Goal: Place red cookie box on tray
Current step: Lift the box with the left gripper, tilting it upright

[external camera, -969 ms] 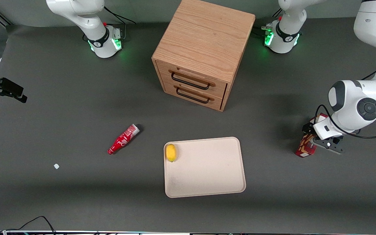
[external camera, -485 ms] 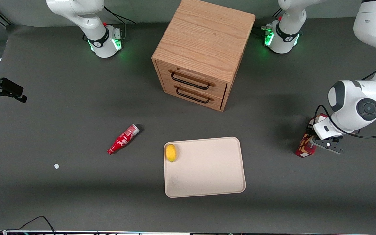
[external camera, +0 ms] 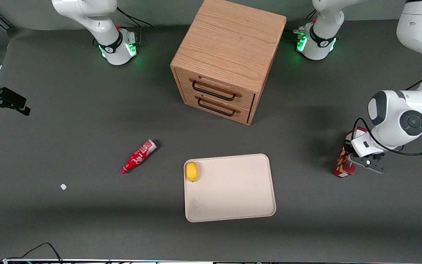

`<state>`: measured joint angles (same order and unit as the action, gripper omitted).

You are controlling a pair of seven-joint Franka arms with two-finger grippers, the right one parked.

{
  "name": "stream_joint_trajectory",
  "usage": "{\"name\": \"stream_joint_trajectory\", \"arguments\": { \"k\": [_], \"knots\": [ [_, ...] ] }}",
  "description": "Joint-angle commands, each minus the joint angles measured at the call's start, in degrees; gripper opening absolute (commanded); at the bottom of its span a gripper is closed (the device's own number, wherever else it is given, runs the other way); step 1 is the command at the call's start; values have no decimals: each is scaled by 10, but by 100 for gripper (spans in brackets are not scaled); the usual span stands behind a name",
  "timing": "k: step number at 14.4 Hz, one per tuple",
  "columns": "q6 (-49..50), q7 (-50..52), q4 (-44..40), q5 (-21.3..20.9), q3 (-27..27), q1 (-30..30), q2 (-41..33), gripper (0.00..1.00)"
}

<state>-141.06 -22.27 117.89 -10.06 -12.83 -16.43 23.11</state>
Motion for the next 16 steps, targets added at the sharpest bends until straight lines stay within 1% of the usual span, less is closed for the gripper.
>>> {"name": "stream_joint_trajectory", "arguments": {
  "k": [1,3,5,8,10,12,16],
  "knots": [
    [18,10,-6,1,8,10,-19,0],
    [77,32,-34,1,2,10,-39,0],
    [141,57,-85,6,-17,11,-48,0],
    [217,91,-174,56,-25,36,-42,0],
    [249,118,-233,65,-25,53,-25,0],
    [269,158,-289,66,-25,80,-1,0],
    [275,301,-388,66,-26,145,78,0]
  ]
}}
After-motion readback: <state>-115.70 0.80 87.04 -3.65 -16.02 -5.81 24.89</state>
